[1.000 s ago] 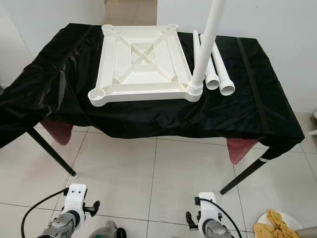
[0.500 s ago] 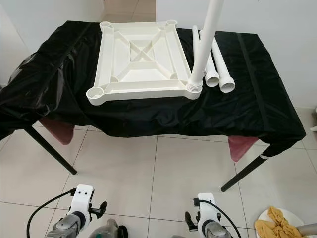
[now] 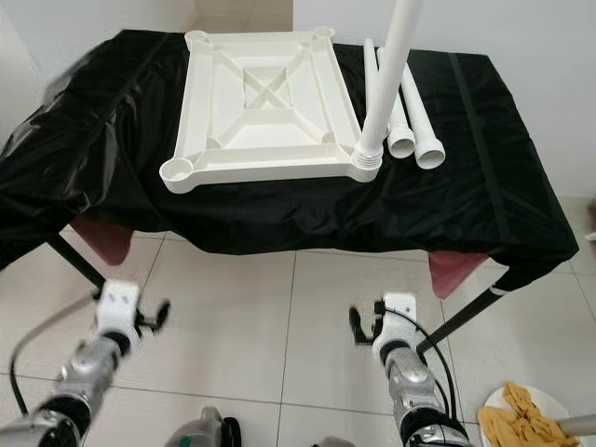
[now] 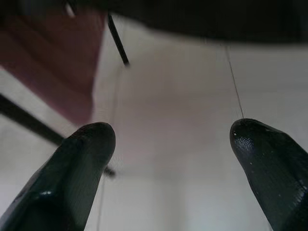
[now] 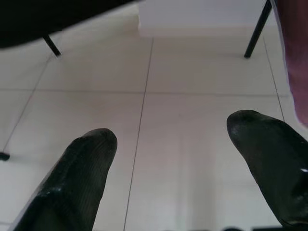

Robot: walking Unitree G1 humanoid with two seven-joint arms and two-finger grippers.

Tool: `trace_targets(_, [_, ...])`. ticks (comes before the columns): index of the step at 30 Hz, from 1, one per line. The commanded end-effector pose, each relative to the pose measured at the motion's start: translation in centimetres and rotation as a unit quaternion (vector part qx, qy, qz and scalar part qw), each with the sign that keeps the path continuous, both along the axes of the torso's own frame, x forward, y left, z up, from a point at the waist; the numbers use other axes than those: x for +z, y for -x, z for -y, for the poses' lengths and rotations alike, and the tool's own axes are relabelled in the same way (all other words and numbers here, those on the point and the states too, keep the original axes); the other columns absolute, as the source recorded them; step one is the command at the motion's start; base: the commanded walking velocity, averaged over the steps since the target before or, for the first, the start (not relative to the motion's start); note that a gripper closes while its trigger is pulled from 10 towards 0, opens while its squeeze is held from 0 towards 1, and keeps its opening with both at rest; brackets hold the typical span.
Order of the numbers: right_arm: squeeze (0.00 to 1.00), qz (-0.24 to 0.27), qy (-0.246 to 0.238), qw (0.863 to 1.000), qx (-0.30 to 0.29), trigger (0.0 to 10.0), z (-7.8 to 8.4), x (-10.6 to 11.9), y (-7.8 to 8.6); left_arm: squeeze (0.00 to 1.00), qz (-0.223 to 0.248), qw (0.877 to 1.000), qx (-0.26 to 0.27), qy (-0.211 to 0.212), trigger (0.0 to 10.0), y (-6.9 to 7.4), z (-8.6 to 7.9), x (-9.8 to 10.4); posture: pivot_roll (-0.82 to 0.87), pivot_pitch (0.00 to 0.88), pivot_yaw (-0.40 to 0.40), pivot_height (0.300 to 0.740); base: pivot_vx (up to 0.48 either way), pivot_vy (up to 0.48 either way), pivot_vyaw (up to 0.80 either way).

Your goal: Building children table

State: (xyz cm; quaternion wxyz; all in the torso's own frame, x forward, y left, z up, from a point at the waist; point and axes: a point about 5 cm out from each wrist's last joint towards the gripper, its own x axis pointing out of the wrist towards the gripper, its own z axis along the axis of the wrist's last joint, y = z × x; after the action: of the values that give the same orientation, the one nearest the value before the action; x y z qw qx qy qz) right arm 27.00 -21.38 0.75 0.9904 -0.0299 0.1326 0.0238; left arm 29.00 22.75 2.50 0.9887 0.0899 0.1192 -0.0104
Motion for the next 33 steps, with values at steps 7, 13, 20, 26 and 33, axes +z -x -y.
trace_targets(7, [0.00,0.082,-0.013,0.994,0.069,10.0,-0.5,4.7,-2.3,0.00,0.072,0.994,-0.083,0.007,10.0,-2.0,-0.5,4.8,0.03,0.080,0.043,0.740,0.000,0.000,0.00])
trace_targets(13, [0.00,0.150,-0.009,0.979,0.138,10.0,-1.3,8.4,-2.0,0.00,0.130,0.984,-0.121,0.020,10.0,-2.8,-0.2,8.7,0.03,0.076,0.039,0.740,0.000,0.000,0.00])
trace_targets(20, [0.00,0.228,-0.015,0.964,0.137,10.0,-1.1,13.1,-2.9,0.00,0.208,0.968,-0.125,0.064,10.0,-3.8,1.2,14.1,0.03,0.077,0.039,0.740,0.000,0.000,0.00])
trace_targets(26, [0.00,0.241,-0.028,0.962,0.127,10.0,-1.0,14.3,-3.1,0.00,0.224,0.965,-0.117,0.068,10.0,-3.9,1.5,15.0,0.03,0.076,0.038,0.740,0.000,0.000,0.00])
trace_targets(33, [0.00,0.277,-0.074,0.957,0.042,10.0,-0.5,16.6,-4.9,0.00,0.231,0.952,-0.160,0.121,10.0,-4.5,5.0,16.7,0.04,0.059,0.014,0.740,0.000,0.000,0.00])
